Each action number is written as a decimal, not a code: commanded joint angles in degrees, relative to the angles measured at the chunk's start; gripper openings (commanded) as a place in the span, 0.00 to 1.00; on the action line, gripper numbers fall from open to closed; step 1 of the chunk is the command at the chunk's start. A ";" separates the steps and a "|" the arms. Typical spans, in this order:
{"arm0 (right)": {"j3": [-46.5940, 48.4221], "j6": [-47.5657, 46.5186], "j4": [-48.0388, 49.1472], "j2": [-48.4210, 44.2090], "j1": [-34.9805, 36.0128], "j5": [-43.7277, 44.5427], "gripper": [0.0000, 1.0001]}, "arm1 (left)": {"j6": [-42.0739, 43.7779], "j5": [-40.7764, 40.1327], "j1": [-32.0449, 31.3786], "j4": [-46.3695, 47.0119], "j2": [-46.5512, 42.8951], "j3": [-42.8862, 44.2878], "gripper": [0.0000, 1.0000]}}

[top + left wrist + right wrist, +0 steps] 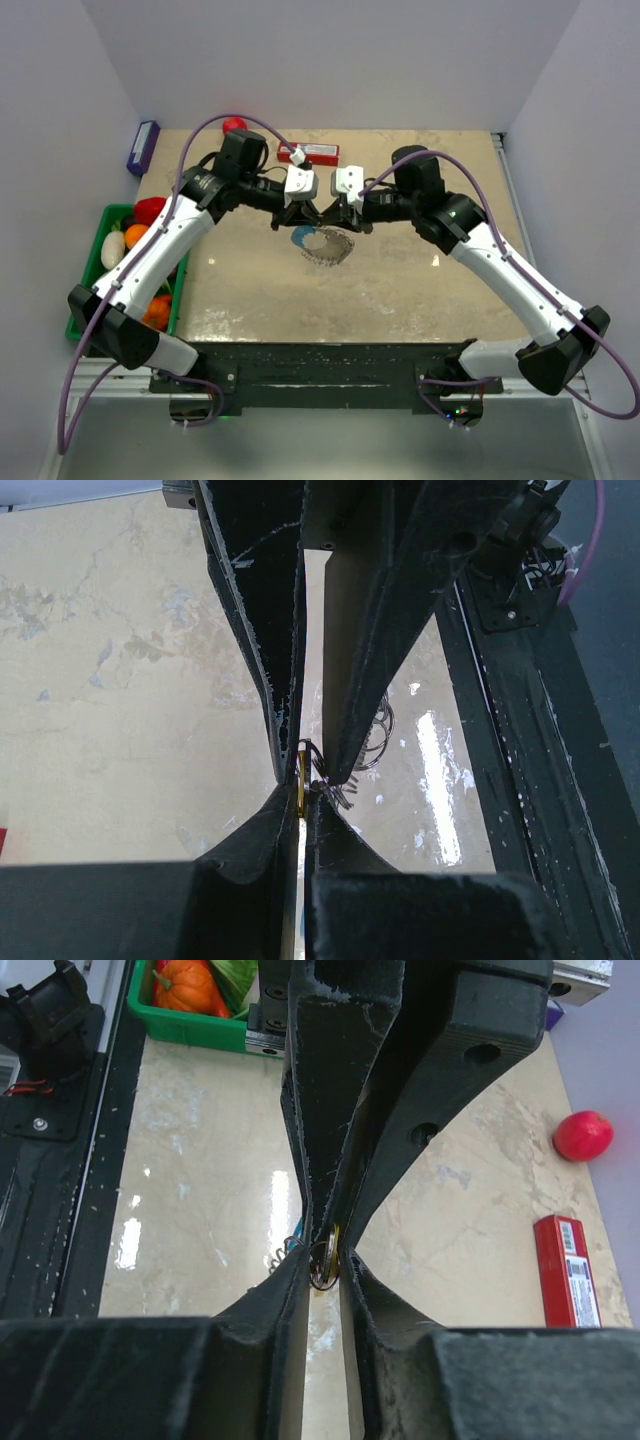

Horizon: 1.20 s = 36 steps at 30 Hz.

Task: Remove the keys from the keyring

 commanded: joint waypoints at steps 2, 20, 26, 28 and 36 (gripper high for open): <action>1.73 0.39 0.94 -0.30 0.34 0.21 0.08 | 1.25 2.26 -0.26 1.11 -0.21 3.36 0.00; -0.64 2.67 4.71 -2.40 0.34 4.41 0.00 | -0.33 -1.60 -0.34 3.38 -2.31 2.66 0.09; -2.58 3.19 7.18 -3.46 0.34 7.50 0.00 | -2.61 -4.49 -0.34 5.94 -3.55 1.95 0.36; -2.49 3.11 7.01 -3.55 0.25 8.12 0.00 | -2.88 -5.82 -0.26 6.72 -3.98 1.69 0.49; -2.93 5.13 10.17 -3.90 0.34 12.33 0.00 | -5.34 -12.32 -0.34 9.45 -5.83 1.60 0.70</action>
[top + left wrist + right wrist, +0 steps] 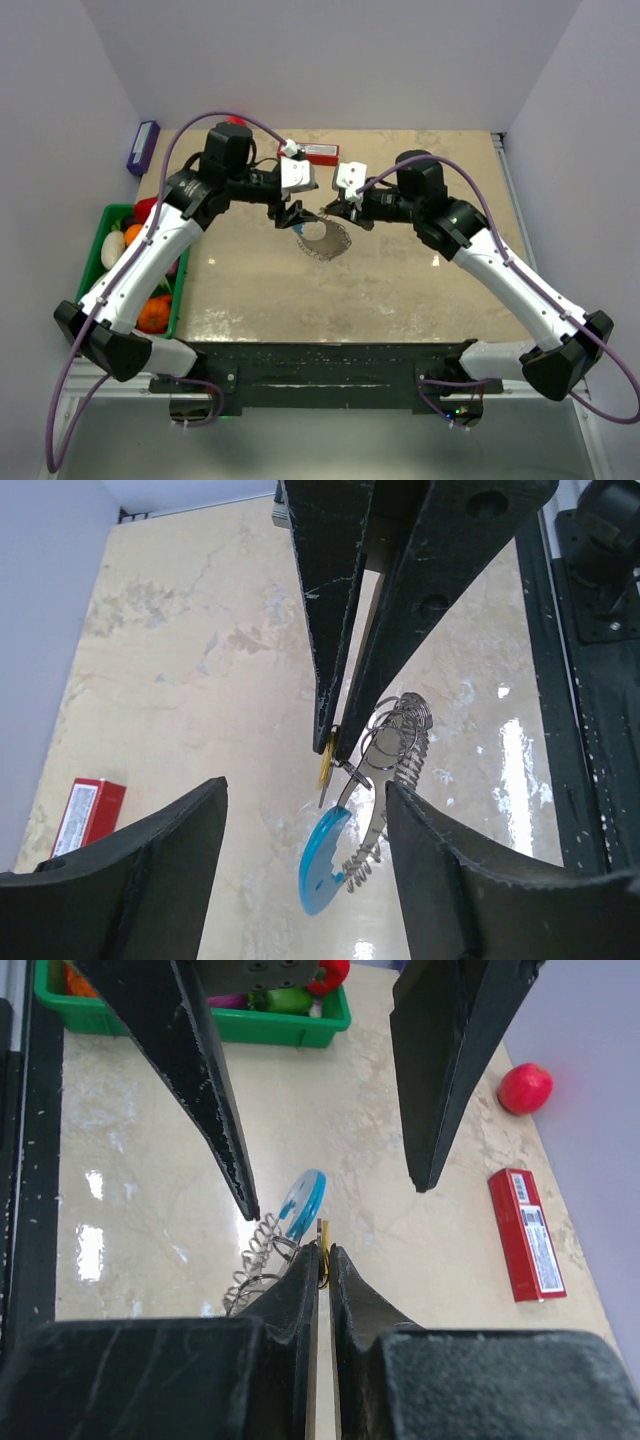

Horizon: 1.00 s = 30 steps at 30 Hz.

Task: Remove the keys from the keyring

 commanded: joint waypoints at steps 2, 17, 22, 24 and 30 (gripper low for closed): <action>0.04 3.18 6.94 -1.85 0.23 4.79 0.00 | -3.35 -2.54 -0.28 3.75 -2.07 1.34 0.71; 0.31 6.70 10.81 -1.41 0.23 10.25 0.00 | -9.07 -5.34 -0.37 6.83 3.11 0.64 0.44; 0.39 6.71 10.90 -1.23 0.23 10.95 0.00 | -9.86 -4.90 -0.28 7.79 3.20 0.28 0.34; 0.04 6.62 11.25 -1.23 0.32 11.31 0.00 | -10.21 -4.73 -0.37 8.06 2.94 0.28 0.26; -1.27 6.53 12.83 -1.23 0.23 13.15 0.00 | -9.69 -1.04 -0.28 7.00 2.50 0.72 0.29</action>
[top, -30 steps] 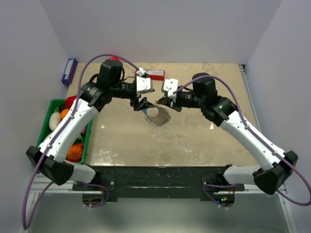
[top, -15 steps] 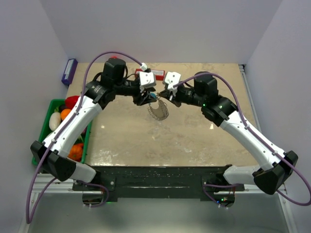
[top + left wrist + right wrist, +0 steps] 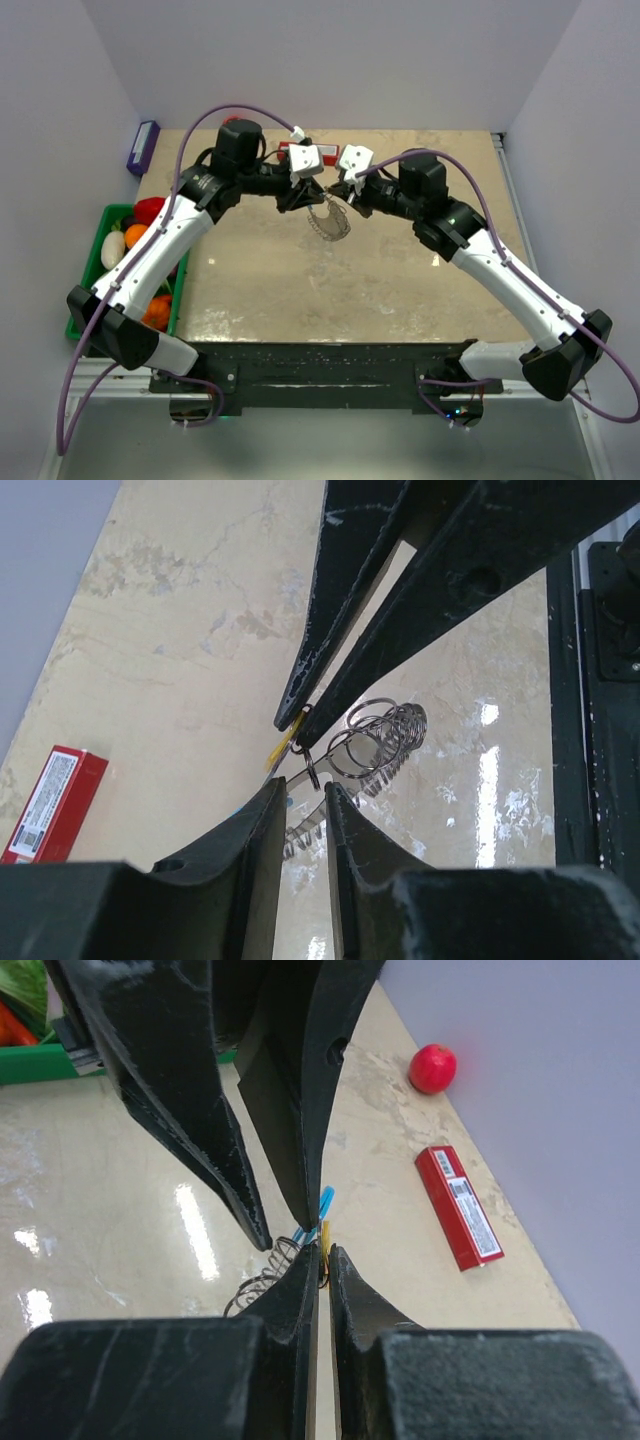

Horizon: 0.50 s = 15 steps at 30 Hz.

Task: Remove the keys from the keyring

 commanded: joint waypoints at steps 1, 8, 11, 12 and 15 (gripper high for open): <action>-0.29 0.74 4.55 -1.23 0.23 2.14 0.00 | -0.94 3.60 -0.32 1.47 -0.98 0.72 0.29; -0.03 1.18 4.99 -1.05 0.23 2.58 0.00 | -0.95 4.13 -0.23 1.12 -0.62 0.64 0.29; 0.06 1.27 5.16 -1.14 0.32 2.49 0.00 | -0.68 3.16 -0.32 0.86 -0.36 0.38 0.28; 0.06 1.35 5.16 -1.14 0.32 2.32 0.00 | -0.77 2.55 -0.32 1.38 -0.36 0.37 0.28; 0.06 1.27 4.99 -1.23 0.32 2.14 0.00 | -0.86 0.61 -0.24 2.26 -0.45 -0.15 0.29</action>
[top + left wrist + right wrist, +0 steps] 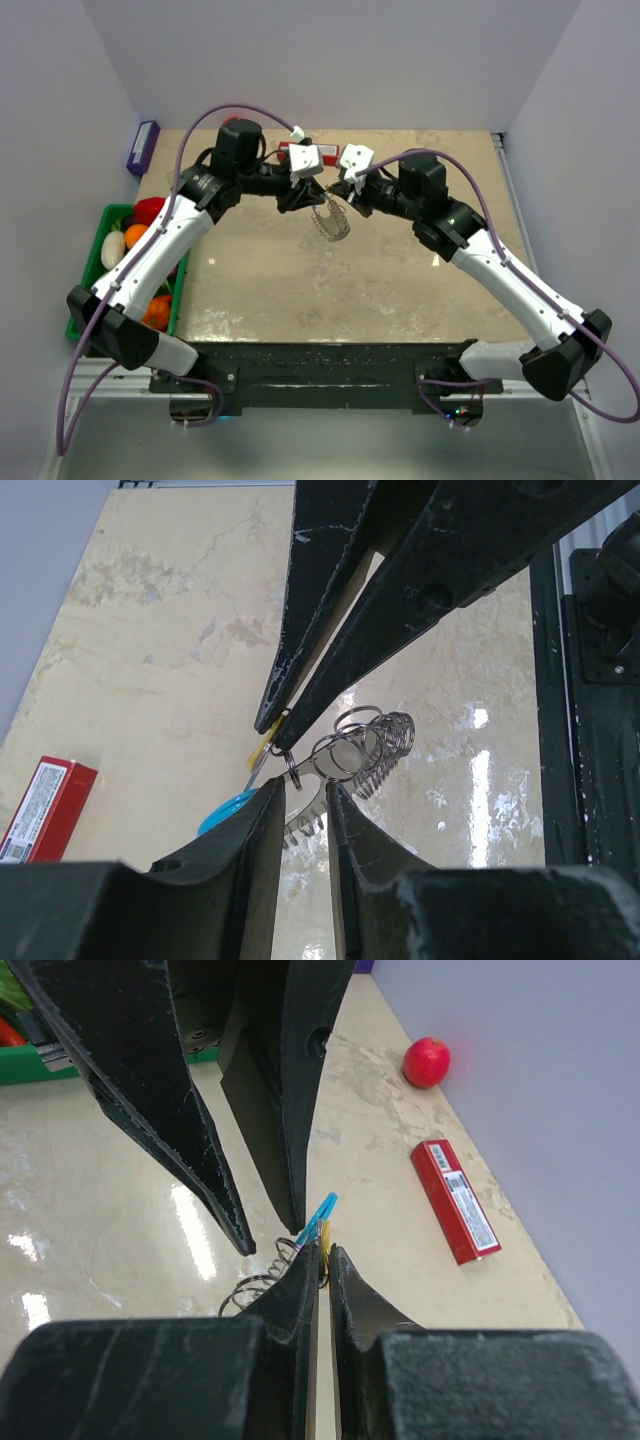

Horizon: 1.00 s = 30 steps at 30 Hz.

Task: Remove the keys from the keyring

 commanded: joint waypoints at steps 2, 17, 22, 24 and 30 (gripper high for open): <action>0.74 0.79 4.44 -1.25 0.23 0.50 0.00 | -0.62 -2.26 -0.32 2.53 -0.36 -0.24 0.29; 1.61 1.05 4.35 -0.81 0.32 0.41 0.00 | -1.23 1.08 -0.50 1.21 1.75 1.51 0.28; 1.97 1.14 4.09 -0.55 0.23 -0.12 0.00 | -1.58 1.08 -0.68 1.82 2.10 1.25 0.20; 1.88 1.05 4.09 -0.55 0.32 -0.12 0.00 | -1.76 0.82 -0.76 2.09 2.27 1.25 0.09; 1.18 0.35 3.92 -0.72 0.23 0.23 0.00 | -1.85 -0.15 -0.85 2.44 2.19 1.08 0.00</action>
